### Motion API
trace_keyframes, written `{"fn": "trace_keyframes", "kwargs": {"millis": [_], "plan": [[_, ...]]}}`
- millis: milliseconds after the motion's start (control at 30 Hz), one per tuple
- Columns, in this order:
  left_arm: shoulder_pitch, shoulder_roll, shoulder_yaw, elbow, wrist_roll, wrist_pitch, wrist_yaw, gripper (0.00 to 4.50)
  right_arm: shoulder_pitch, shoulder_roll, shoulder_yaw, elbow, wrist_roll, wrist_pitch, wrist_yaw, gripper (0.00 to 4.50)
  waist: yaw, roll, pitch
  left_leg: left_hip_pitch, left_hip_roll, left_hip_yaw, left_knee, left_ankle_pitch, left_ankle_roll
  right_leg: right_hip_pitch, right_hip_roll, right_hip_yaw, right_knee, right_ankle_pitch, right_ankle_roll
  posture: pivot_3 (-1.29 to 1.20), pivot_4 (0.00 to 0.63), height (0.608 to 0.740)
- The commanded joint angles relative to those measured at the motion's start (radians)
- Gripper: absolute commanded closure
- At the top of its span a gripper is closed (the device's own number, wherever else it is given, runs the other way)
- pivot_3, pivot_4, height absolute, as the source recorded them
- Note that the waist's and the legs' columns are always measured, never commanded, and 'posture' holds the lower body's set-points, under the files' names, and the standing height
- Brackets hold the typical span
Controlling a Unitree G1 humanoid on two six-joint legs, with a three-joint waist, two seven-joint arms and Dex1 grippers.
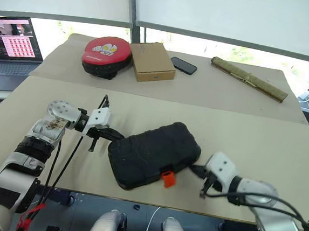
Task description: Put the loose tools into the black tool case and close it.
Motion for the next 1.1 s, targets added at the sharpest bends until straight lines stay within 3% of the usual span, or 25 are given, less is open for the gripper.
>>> {"fn": "trace_keyframes", "kwargs": {"millis": [33,200,367,600,833,1100], "plan": [[-0.106,0.0,0.074,-0.067,-0.087,0.175,0.017,4.45,0.024,-0.022,-0.057,-0.058,0.054,0.033,0.043,4.5,0.006,0.0,0.0,0.0,0.0,-0.001,0.0,0.0,0.0,0.0,0.0,-0.001,0.0,0.0,0.0,0.0,0.15,0.74],[-0.156,-0.015,0.07,-0.237,-0.194,0.402,-0.03,4.45,0.086,-0.062,-0.085,-0.161,0.117,0.094,0.105,4.5,0.002,0.001,0.0,-0.003,-0.001,-0.002,0.002,0.0,0.0,0.0,0.0,-0.001,0.0,0.0,0.001,0.0,0.15,0.74],[-0.048,-0.041,-0.105,-0.376,-0.094,0.274,-0.056,4.45,0.128,-0.088,-0.024,-0.273,0.144,0.138,0.136,4.5,-0.006,0.005,-0.002,0.0,-0.001,-0.002,0.002,0.0,0.0,0.002,0.0,0.0,0.0,0.0,0.001,0.0,0.15,0.74],[-0.049,-0.095,-0.203,-0.206,0.053,0.019,0.017,4.45,0.041,-0.062,0.126,-0.246,0.083,0.172,0.112,4.5,0.0,0.005,-0.003,0.004,-0.001,-0.002,0.003,0.0,0.0,0.005,0.0,0.001,0.0,0.0,0.0,0.0,0.15,0.74],[-0.065,-0.122,-0.191,-0.176,0.036,0.011,0.015,4.45,-0.002,-0.013,0.251,-0.151,-0.022,0.129,0.079,4.5,0.002,0.004,-0.003,0.004,-0.001,-0.002,0.004,0.0,0.0,0.006,0.0,0.001,0.0,0.0,0.001,0.0,0.15,0.74],[-0.07,-0.123,-0.182,-0.173,0.035,0.003,0.017,4.45,0.002,0.044,0.252,-0.117,-0.064,0.068,0.059,4.5,0.001,0.004,-0.004,0.005,0.0,-0.002,0.004,0.0,0.0,0.006,0.001,0.001,0.0,0.0,0.001,0.0,0.15,0.74]]}}
